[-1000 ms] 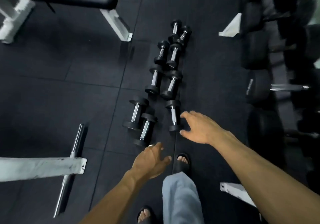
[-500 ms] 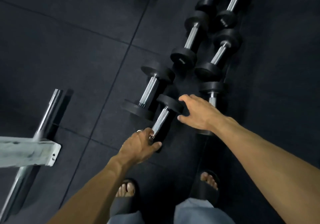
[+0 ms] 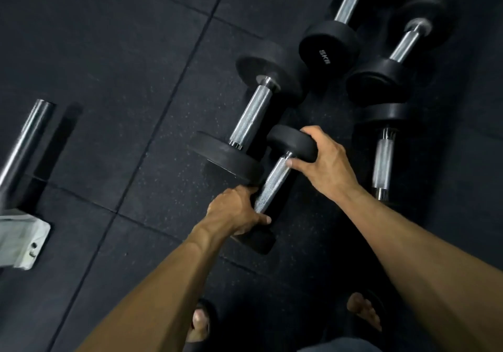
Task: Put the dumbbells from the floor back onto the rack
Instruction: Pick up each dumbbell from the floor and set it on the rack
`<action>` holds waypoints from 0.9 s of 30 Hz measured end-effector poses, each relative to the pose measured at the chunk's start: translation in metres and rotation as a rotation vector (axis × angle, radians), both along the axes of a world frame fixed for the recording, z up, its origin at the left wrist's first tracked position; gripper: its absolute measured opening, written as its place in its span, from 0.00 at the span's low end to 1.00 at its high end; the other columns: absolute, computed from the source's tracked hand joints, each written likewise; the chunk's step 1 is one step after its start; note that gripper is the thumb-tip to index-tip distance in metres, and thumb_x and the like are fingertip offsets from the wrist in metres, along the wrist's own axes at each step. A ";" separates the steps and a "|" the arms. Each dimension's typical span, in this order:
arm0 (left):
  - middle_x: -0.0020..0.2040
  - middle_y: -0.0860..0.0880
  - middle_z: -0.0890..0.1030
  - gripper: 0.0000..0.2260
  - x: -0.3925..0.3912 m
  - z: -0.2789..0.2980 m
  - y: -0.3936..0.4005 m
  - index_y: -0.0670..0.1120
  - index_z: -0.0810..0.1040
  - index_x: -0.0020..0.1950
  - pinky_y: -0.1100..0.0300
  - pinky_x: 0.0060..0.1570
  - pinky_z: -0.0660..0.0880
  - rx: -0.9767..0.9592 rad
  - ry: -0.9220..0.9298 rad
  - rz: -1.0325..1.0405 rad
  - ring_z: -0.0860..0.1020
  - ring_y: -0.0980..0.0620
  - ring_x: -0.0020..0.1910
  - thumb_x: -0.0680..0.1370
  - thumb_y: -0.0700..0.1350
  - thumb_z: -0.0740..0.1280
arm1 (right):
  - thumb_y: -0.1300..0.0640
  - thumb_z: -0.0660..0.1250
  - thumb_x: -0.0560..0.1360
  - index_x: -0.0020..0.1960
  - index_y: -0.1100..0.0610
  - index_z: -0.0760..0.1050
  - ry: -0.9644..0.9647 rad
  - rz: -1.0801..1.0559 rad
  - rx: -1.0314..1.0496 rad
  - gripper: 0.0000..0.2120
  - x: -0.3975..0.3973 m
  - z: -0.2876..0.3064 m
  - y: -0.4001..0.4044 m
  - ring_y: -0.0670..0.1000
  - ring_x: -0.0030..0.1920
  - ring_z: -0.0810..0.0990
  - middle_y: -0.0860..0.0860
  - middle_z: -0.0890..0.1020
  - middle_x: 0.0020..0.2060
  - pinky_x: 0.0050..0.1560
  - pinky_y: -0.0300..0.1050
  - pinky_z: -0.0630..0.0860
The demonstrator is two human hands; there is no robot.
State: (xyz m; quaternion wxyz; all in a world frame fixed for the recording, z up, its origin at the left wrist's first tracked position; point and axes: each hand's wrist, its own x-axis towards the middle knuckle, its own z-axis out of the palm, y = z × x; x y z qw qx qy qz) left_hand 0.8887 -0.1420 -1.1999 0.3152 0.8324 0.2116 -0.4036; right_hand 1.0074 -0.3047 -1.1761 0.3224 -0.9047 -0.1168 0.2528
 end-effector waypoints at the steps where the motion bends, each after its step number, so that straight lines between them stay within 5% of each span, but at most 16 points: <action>1: 0.66 0.49 0.77 0.37 0.000 -0.002 0.000 0.57 0.69 0.72 0.54 0.63 0.72 0.012 0.009 0.000 0.75 0.46 0.64 0.65 0.60 0.76 | 0.52 0.77 0.69 0.58 0.47 0.71 -0.012 -0.009 0.002 0.22 0.000 -0.002 0.000 0.50 0.51 0.77 0.49 0.78 0.50 0.53 0.49 0.77; 7: 0.66 0.51 0.77 0.38 0.001 -0.004 -0.001 0.58 0.68 0.73 0.53 0.64 0.72 0.004 0.017 0.030 0.76 0.47 0.63 0.64 0.56 0.77 | 0.52 0.74 0.73 0.60 0.50 0.73 -0.044 -0.033 0.032 0.18 -0.005 -0.006 -0.003 0.49 0.51 0.77 0.50 0.77 0.51 0.50 0.41 0.73; 15: 0.50 0.52 0.83 0.29 -0.020 0.028 -0.023 0.61 0.75 0.65 0.53 0.54 0.78 -0.136 0.064 0.070 0.81 0.50 0.51 0.66 0.48 0.78 | 0.51 0.76 0.71 0.56 0.49 0.74 -0.018 -0.061 0.019 0.17 -0.029 0.020 -0.033 0.51 0.49 0.79 0.50 0.79 0.49 0.53 0.49 0.77; 27: 0.43 0.53 0.82 0.27 -0.015 0.220 -0.089 0.58 0.74 0.60 0.53 0.49 0.78 -0.248 -0.044 -0.088 0.81 0.49 0.44 0.64 0.48 0.79 | 0.51 0.76 0.71 0.59 0.49 0.74 -0.120 -0.239 0.003 0.19 -0.059 0.245 -0.116 0.51 0.51 0.79 0.49 0.80 0.50 0.57 0.54 0.76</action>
